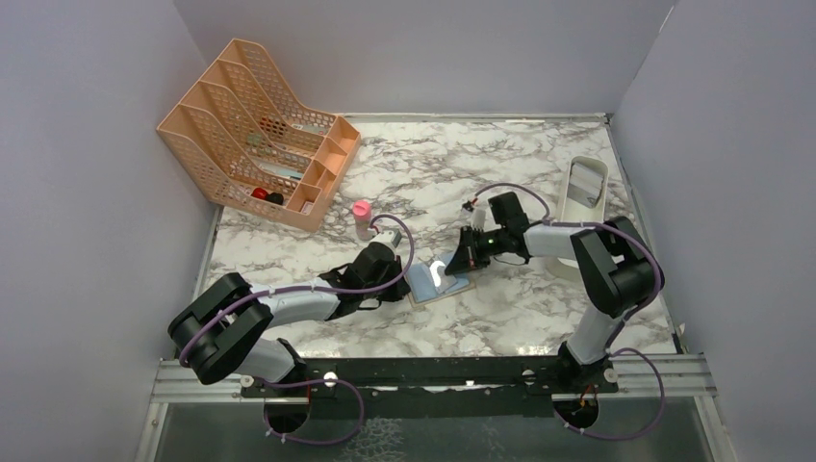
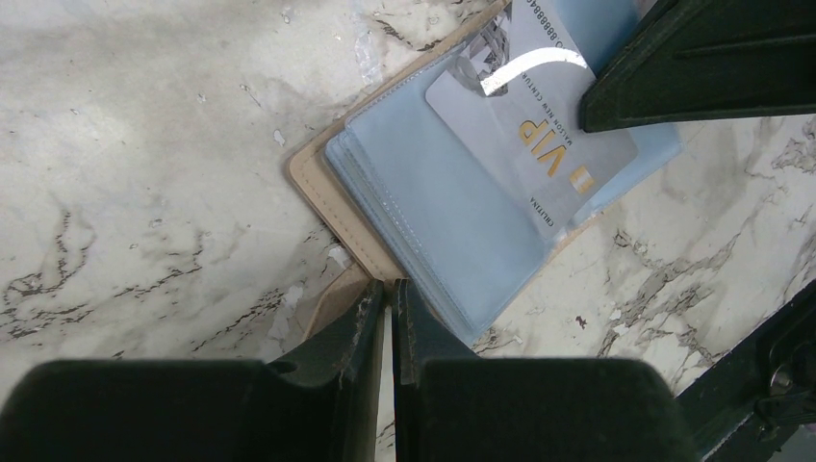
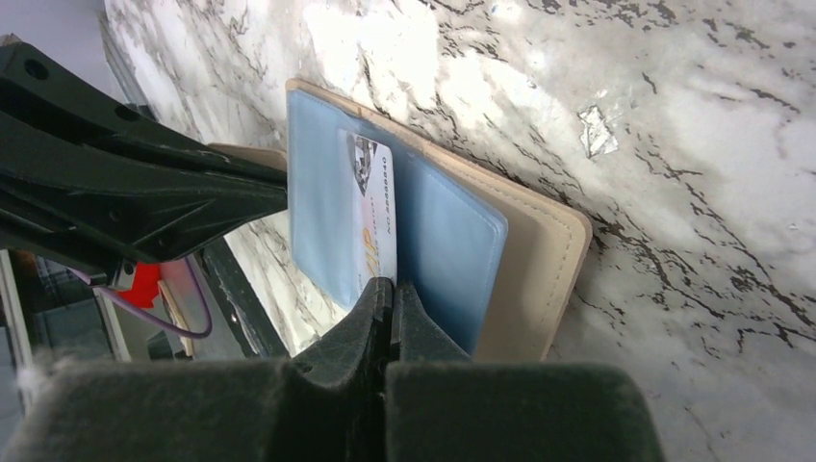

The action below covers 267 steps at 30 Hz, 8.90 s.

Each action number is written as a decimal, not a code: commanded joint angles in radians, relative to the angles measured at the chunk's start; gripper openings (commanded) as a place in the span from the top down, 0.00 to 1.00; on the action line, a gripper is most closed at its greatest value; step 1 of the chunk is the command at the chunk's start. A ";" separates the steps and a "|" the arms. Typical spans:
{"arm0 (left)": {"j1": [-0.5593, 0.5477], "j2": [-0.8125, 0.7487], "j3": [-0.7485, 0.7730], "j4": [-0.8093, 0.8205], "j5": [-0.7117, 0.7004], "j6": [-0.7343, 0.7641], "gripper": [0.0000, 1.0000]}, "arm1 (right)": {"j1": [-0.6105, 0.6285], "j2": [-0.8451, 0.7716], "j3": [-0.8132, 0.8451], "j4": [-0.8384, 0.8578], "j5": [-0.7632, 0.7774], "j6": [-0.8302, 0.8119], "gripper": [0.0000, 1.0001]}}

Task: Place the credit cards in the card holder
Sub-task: Insert the credit card into the card holder, then turn over the card slot in the card holder, then pick up the credit card from the storage box.

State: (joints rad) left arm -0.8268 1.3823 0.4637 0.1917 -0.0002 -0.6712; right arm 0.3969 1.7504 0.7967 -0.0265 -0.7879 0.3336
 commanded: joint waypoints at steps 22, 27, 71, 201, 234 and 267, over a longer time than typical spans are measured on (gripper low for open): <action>-0.007 0.018 -0.034 0.017 0.056 -0.029 0.88 | 0.003 -0.092 -0.229 0.276 0.074 0.247 0.79; -0.006 0.022 -0.037 0.050 0.079 -0.044 0.88 | 0.010 -0.181 -0.209 0.162 0.132 0.202 0.64; -0.008 0.049 -0.030 0.080 0.112 -0.054 0.88 | 0.134 -0.100 -0.119 0.178 0.157 0.245 0.68; -0.008 0.017 0.095 0.016 0.029 0.017 0.80 | 0.149 -0.263 0.273 -0.260 0.878 -0.179 0.64; -0.003 -0.020 0.098 -0.108 0.102 0.110 0.79 | -0.537 -0.032 0.517 -0.386 0.921 -1.047 0.59; -0.002 -0.045 0.182 -0.190 0.101 0.085 0.79 | -0.553 0.152 0.431 -0.133 0.844 -1.397 0.58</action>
State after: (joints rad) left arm -0.8314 1.3380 0.6155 0.0078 0.0940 -0.5827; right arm -0.1520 1.8633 1.2423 -0.2317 0.0322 -1.0252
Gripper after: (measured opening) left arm 0.213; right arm 0.420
